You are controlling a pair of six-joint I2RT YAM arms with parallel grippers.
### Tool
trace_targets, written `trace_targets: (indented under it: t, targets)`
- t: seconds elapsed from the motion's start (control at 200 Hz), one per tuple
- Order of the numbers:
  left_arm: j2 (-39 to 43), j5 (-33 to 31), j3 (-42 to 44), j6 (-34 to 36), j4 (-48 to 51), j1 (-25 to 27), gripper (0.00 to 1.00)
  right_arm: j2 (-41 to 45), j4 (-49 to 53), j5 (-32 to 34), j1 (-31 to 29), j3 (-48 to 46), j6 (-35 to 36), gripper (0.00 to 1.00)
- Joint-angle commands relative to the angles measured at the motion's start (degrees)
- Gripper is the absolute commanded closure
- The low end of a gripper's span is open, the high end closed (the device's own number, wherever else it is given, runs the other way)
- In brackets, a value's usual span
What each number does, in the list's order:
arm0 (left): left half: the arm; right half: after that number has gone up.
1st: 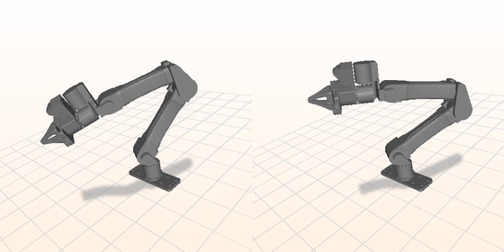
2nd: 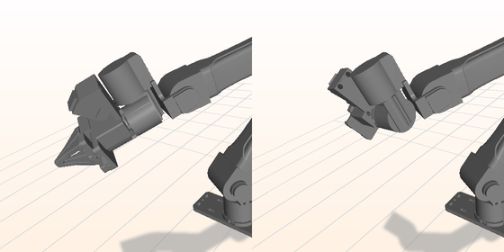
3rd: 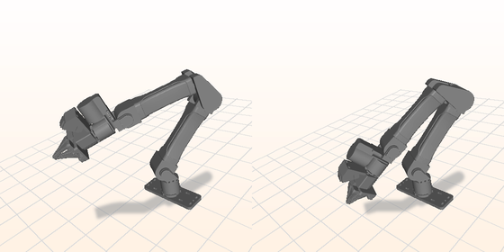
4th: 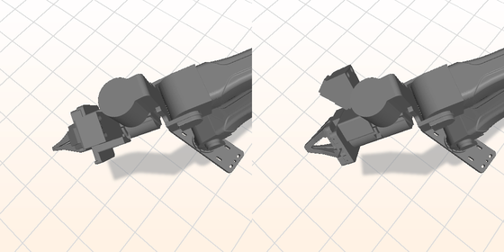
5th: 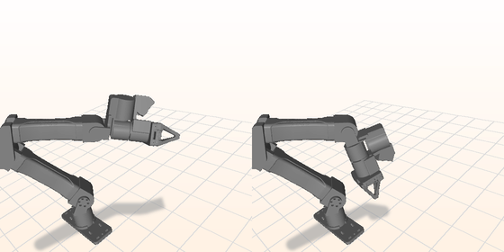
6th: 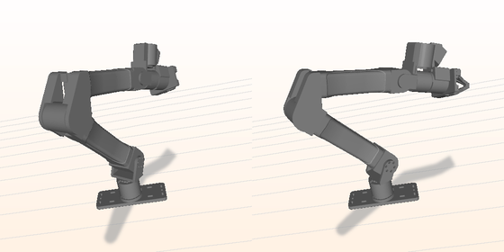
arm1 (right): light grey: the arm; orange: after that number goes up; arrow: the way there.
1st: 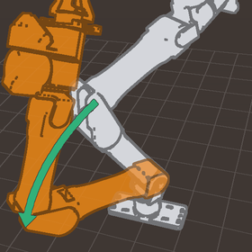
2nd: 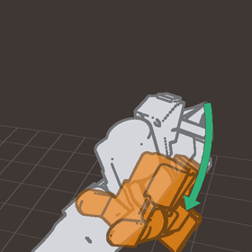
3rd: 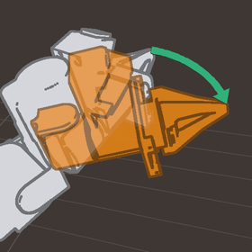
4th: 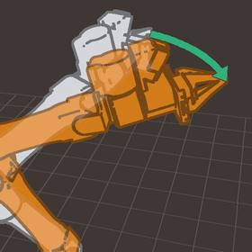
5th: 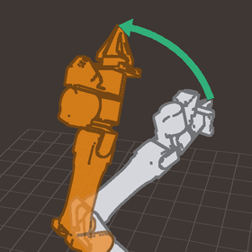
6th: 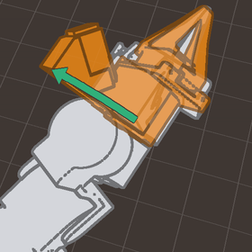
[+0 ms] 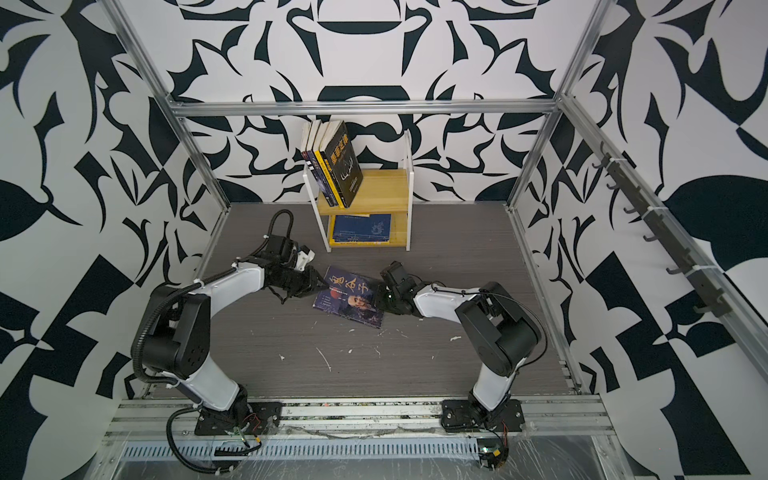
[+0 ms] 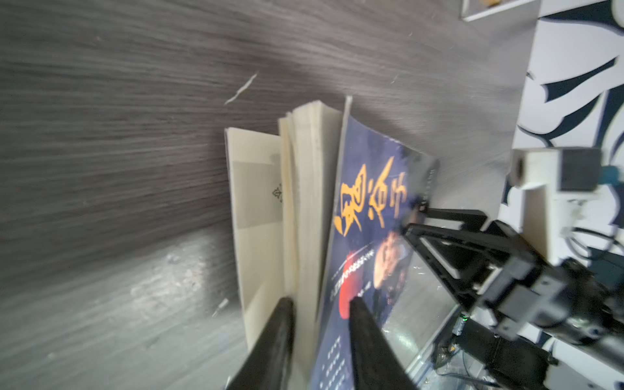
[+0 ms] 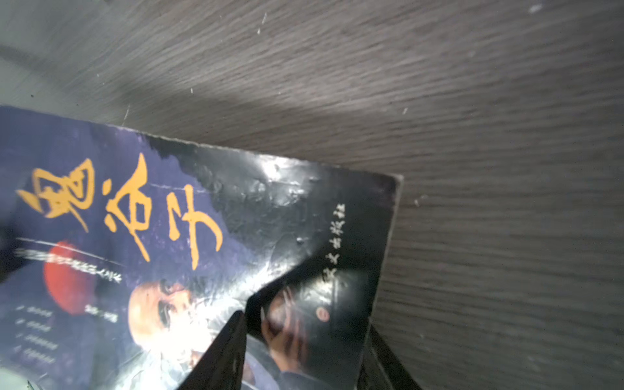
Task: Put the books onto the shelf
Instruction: 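Tilt the purple book up with the left gripper while the right gripper grasps its edge, then lift the purple book upright with the right gripper while the left gripper withdraws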
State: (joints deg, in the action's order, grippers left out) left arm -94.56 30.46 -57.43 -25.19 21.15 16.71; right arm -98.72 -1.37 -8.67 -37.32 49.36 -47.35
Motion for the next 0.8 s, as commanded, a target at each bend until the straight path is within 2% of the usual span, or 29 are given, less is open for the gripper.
trace_targets:
  t: [0.0,0.125,0.325,0.515,0.625,0.795]
  targets:
    - [1.3,7.5,-0.4,-2.8,-2.1,0.8,0.8,-1.8,3.5,-2.5,-1.6,0.1,2.1,0.47]
    - [1.3,8.6,-0.7,-3.6,-2.6,0.8,1.0,-1.4,4.6,-2.7,-1.6,0.4,3.0,0.46]
    - [2.1,8.6,-0.7,-3.8,-2.7,0.4,1.0,2.8,8.4,0.4,-1.6,-0.3,7.8,0.36]
    - [2.8,7.7,-0.7,-4.2,-2.4,0.0,1.0,13.3,16.9,13.8,-2.8,-3.4,17.5,0.3]
    - [3.0,7.8,-0.8,-4.3,-2.3,-0.1,1.0,18.2,17.8,24.5,-8.5,-4.9,25.5,0.3]
    - [3.5,7.5,-0.9,-4.3,-1.9,-0.2,1.0,18.3,14.5,34.8,-19.8,-2.4,33.5,0.3]
